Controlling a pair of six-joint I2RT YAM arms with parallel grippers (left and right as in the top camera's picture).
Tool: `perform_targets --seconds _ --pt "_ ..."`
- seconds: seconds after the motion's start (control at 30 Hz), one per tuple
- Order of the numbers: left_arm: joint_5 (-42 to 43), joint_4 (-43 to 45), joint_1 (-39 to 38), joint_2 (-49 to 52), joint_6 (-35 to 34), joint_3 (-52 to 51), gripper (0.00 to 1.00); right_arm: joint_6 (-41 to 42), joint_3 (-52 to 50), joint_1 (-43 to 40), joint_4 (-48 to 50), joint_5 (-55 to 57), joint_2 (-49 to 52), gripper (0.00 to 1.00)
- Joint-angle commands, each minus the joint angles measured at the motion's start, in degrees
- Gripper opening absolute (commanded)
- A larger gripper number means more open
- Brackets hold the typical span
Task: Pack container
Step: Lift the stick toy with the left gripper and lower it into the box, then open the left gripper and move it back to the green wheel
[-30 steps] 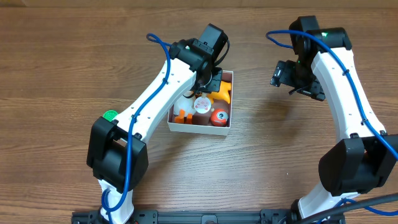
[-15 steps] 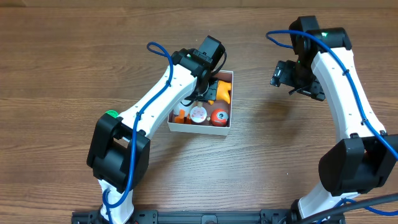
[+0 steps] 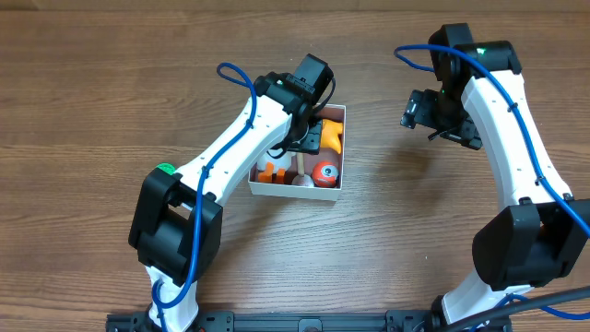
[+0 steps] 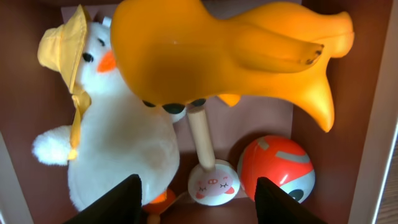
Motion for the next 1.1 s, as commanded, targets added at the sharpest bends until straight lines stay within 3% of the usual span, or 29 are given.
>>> perform_targets --seconds 0.0,0.23,0.57,0.87,1.07 --pt "-0.76 0.35 0.46 -0.04 -0.24 0.33 0.57 -0.11 1.16 -0.02 -0.04 0.42 -2.10 1.00" --pt "-6.84 -8.22 5.25 -6.21 -1.55 6.25 0.56 -0.11 1.16 -0.02 -0.02 0.42 -2.10 1.00" --pt "-13.64 -24.74 10.93 -22.34 -2.43 4.37 0.56 -0.11 1.16 -0.02 -0.02 0.42 -2.10 1.00" --pt "-15.58 -16.65 12.15 -34.05 -7.85 -15.72 0.56 -0.11 1.16 -0.02 -0.04 0.42 -2.10 1.00" --pt "-15.08 -7.32 19.80 -33.55 -8.48 -28.46 0.58 -0.11 1.16 -0.02 -0.02 0.42 -2.10 1.00"
